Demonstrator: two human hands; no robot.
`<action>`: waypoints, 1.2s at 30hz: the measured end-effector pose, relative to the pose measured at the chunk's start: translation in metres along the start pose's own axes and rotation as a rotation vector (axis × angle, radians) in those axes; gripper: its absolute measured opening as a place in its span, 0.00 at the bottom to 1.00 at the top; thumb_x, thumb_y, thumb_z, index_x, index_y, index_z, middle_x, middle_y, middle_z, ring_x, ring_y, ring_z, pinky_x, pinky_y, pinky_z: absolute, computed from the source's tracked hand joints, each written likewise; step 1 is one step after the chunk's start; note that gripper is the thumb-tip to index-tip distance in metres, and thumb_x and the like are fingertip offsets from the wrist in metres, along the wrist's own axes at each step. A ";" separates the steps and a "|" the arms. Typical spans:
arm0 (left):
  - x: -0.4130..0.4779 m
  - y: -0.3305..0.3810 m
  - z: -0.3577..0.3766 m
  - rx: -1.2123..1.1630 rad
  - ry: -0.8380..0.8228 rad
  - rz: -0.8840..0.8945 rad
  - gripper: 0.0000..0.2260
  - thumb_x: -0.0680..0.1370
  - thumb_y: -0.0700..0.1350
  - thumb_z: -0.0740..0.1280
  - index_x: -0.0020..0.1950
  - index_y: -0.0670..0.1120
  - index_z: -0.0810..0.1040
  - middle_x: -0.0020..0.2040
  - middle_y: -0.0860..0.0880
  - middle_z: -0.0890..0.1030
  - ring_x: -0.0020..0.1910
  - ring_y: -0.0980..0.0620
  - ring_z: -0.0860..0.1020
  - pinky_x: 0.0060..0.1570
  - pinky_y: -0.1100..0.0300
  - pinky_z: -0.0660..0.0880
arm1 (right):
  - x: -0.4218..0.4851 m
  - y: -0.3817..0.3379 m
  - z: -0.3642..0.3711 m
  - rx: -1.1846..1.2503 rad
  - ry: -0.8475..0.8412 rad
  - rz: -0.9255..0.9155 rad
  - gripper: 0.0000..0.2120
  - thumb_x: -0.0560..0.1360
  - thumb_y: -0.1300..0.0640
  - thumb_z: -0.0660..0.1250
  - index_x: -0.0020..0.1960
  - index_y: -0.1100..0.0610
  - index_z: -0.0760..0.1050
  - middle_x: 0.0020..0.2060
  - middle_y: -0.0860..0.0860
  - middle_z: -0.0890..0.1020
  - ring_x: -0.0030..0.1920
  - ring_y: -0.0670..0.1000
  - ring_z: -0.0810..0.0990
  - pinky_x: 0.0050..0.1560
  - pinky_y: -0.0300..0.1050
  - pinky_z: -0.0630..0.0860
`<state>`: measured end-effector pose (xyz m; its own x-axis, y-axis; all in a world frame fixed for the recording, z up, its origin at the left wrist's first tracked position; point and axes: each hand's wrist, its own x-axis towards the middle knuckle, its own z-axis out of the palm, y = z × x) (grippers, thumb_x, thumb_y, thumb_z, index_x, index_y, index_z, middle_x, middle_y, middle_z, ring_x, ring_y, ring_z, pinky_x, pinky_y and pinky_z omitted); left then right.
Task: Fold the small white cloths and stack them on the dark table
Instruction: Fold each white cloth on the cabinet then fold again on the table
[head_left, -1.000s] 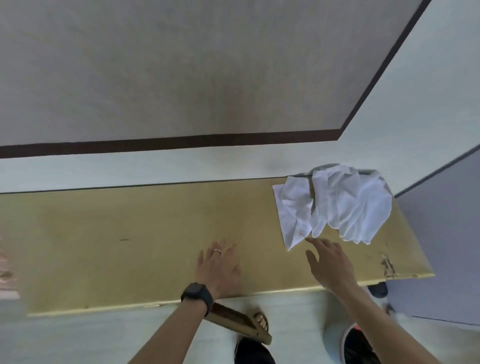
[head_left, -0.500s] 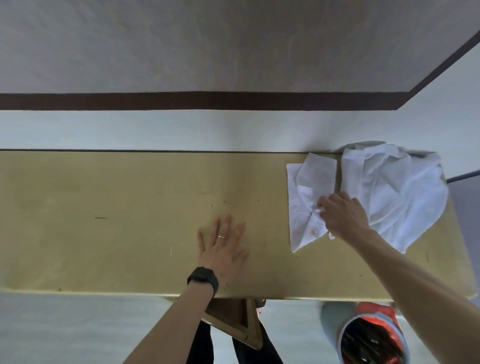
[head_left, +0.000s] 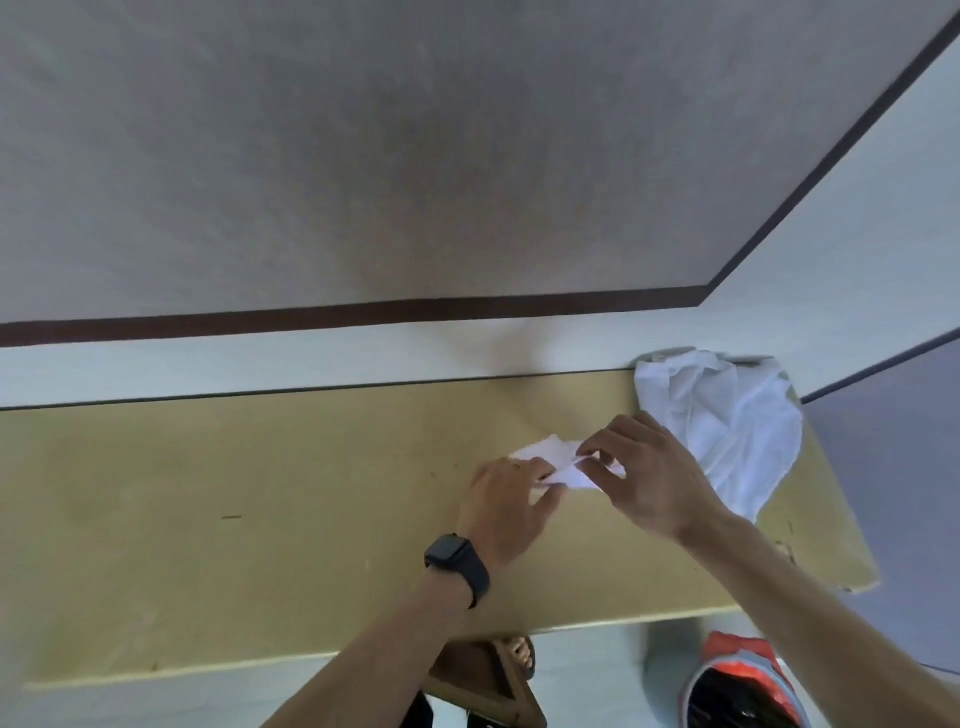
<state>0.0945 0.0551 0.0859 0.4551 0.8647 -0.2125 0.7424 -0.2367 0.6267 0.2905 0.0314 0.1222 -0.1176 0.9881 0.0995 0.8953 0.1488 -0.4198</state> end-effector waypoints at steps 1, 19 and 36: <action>-0.005 -0.004 -0.013 -0.010 0.028 -0.002 0.15 0.81 0.57 0.60 0.62 0.52 0.77 0.54 0.53 0.82 0.56 0.51 0.77 0.55 0.60 0.64 | 0.000 -0.011 -0.005 0.007 0.010 -0.002 0.06 0.76 0.49 0.66 0.47 0.50 0.80 0.40 0.43 0.77 0.43 0.50 0.74 0.43 0.45 0.74; -0.121 -0.156 -0.231 0.082 0.056 0.061 0.07 0.80 0.51 0.68 0.55 0.54 0.84 0.47 0.59 0.79 0.45 0.58 0.78 0.48 0.57 0.76 | -0.037 -0.157 0.036 0.041 -0.061 0.123 0.04 0.79 0.54 0.66 0.50 0.52 0.79 0.42 0.44 0.78 0.43 0.50 0.77 0.40 0.44 0.72; -0.084 -0.214 -0.250 0.308 0.542 0.097 0.04 0.75 0.46 0.74 0.49 0.51 0.87 0.44 0.53 0.85 0.46 0.50 0.81 0.49 0.53 0.77 | 0.056 -0.162 0.057 -0.067 0.269 0.168 0.05 0.77 0.57 0.70 0.50 0.55 0.82 0.44 0.50 0.82 0.47 0.56 0.77 0.44 0.49 0.77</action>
<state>-0.2255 0.1436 0.1577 0.2741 0.9153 0.2952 0.8545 -0.3726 0.3619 0.1142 0.0646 0.1445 0.1445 0.9513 0.2725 0.9197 -0.0275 -0.3916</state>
